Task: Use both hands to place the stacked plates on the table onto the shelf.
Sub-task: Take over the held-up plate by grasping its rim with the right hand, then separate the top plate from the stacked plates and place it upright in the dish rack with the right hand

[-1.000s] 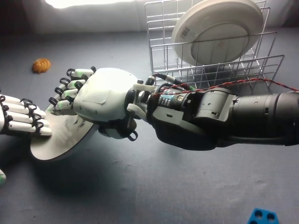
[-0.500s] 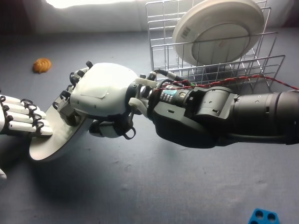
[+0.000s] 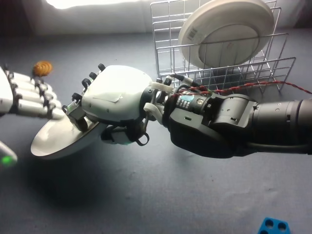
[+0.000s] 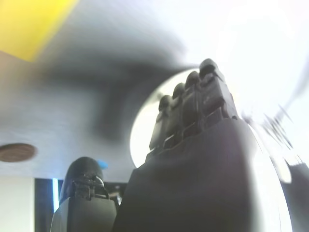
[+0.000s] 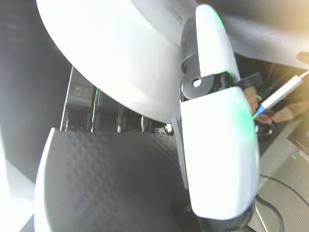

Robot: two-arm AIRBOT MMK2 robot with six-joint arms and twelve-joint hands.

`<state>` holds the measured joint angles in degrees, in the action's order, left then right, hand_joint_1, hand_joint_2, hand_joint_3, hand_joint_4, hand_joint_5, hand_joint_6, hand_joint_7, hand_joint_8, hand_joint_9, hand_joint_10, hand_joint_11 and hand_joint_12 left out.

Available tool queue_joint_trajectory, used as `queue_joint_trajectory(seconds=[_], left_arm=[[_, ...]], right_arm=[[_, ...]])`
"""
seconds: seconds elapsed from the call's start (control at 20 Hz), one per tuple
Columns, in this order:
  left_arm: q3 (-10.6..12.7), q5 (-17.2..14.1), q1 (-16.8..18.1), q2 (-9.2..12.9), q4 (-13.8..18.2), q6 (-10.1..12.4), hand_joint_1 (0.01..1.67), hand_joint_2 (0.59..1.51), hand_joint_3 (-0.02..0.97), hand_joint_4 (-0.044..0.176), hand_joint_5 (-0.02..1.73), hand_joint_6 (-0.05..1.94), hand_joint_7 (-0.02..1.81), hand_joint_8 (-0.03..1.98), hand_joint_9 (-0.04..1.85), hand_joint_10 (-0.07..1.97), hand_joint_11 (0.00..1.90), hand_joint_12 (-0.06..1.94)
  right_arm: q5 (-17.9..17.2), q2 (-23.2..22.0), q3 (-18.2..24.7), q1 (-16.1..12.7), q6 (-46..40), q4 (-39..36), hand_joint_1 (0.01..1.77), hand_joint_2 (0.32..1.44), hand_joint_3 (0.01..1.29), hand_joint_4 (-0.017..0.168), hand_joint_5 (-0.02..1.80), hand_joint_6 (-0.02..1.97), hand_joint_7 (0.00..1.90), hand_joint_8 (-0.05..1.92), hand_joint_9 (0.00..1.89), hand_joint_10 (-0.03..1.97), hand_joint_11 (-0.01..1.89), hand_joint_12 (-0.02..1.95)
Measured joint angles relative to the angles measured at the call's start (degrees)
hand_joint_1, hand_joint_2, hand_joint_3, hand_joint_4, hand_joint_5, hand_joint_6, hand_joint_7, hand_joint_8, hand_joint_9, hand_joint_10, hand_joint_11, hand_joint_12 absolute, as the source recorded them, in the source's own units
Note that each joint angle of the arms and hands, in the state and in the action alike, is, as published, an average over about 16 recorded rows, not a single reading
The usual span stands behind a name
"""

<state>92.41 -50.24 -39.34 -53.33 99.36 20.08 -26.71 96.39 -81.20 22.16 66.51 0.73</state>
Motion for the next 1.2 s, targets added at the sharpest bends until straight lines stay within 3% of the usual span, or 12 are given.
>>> queue_joint_trajectory(seconds=[0.4, 0.7, 0.95, 1.2], left_arm=[[-0.65, -0.88, 7.32, 1.77, 0.75, 1.37, 0.02, 1.114, 0.004, 0.000, 0.01, 0.01, 0.02, -0.01, 0.02, 0.01, 0.02, 0.01], [-1.18, -1.30, 9.63, 2.58, 1.35, 2.28, 0.01, 1.114, 0.005, 0.000, 0.01, 0.01, 0.02, 0.00, 0.02, 0.01, 0.02, 0.01], [-2.17, -1.68, 10.75, 3.28, 1.97, 3.04, 0.01, 1.115, 0.005, 0.000, 0.02, 0.01, 0.02, 0.00, 0.02, 0.01, 0.02, 0.01], [-3.12, -1.94, 11.44, 3.81, 2.56, 3.62, 0.01, 1.115, 0.005, -0.001, 0.02, 0.01, 0.02, 0.00, 0.02, 0.01, 0.02, 0.01]], right_arm=[[0.16, -4.45, 4.93, 0.13, 0.00, 1.96, 1.25, 1.05, 0.01, 0.011, 0.74, 0.89, 0.78, 1.06, 0.85, 0.94, 0.64, 1.37], [1.49, -11.29, 12.44, -1.09, 0.09, 5.38, 1.27, 1.06, 0.01, 0.004, 0.79, 0.90, 0.83, 1.02, 0.86, 1.08, 0.66, 1.37], [3.52, -18.35, 19.97, -3.68, 0.17, 9.38, 1.30, 1.06, 0.01, -0.003, 0.84, 0.93, 0.88, 0.98, 0.85, 1.26, 0.69, 1.38], [5.57, -25.57, 26.90, -7.72, 0.29, 14.87, 1.31, 1.06, 0.01, -0.004, 0.88, 0.96, 0.92, 0.96, 0.86, 1.27, 0.72, 1.39]])
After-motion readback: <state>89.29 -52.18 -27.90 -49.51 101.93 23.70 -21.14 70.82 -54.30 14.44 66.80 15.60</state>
